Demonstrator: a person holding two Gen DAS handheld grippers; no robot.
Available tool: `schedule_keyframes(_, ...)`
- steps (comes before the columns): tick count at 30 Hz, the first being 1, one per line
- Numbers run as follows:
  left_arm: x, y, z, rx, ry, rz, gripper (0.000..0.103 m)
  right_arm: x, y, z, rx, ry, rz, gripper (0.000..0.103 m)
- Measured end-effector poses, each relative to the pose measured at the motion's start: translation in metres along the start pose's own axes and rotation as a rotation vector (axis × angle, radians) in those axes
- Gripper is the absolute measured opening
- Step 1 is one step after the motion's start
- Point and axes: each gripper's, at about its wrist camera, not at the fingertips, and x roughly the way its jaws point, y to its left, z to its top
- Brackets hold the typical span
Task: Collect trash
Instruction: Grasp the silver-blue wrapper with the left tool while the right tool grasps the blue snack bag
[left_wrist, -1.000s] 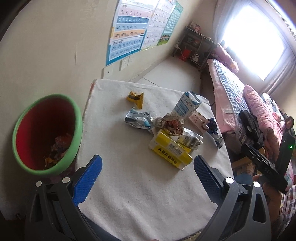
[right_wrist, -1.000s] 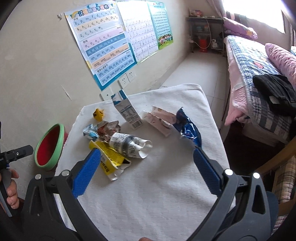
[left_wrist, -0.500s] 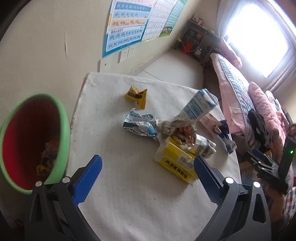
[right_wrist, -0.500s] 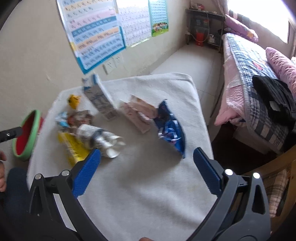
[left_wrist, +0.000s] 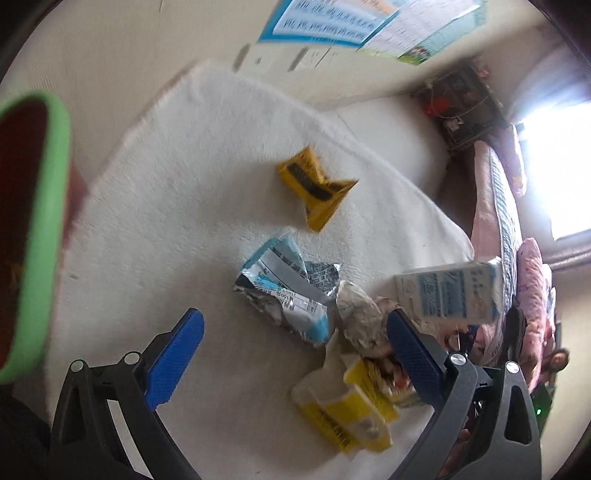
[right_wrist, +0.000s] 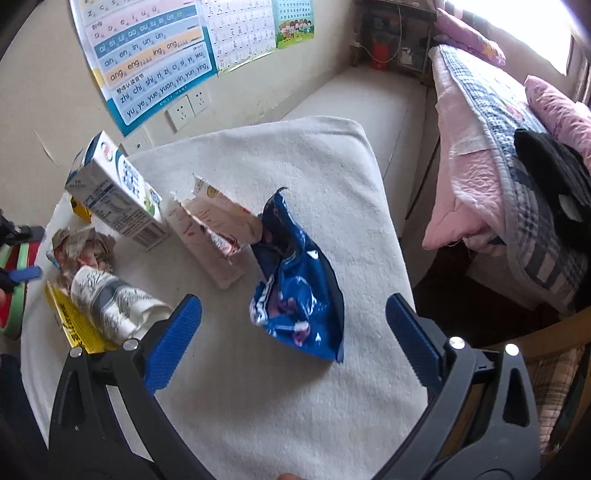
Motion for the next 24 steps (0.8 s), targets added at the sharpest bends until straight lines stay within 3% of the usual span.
schedule_keyframes(7,0.017,-0.009,0.001,-0.016,-0.003,0.049,0.094,0.008,-0.004,0.007,-0.01,0.018,0.013,0.097)
schedule_keyframes(10,0.024,-0.018,0.002,0.007,0.003,0.098,0.092,0.017,-0.007,0.011,-0.004,0.052,0.01,0.089)
schedule_keyframes(12,0.028,-0.02,0.004,0.002,0.004,0.109,0.085,0.021,-0.006,0.013,-0.019,0.059,0.003,0.086)
schedule_keyframes(14,0.028,-0.016,0.011,0.003,0.005,0.112,0.081,0.026,-0.006,0.013,-0.027,0.073,0.009,0.079)
schedule_keyframes(16,0.029,-0.019,0.012,0.041,-0.003,0.143,0.077,0.03,-0.007,0.014,-0.028,0.09,0.017,0.063)
schedule_keyframes(18,0.028,-0.023,0.011,0.087,-0.011,0.177,0.061,0.032,-0.007,0.014,-0.024,0.097,0.027,0.049)
schedule_keyframes(21,0.024,-0.028,0.008,0.149,-0.017,0.172,0.049,0.032,-0.005,0.014,-0.036,0.095,0.034,0.034)
schedule_keyframes(24,0.018,-0.032,0.004,0.203,-0.025,0.181,0.039,0.028,-0.005,0.014,-0.03,0.086,0.038,0.028)
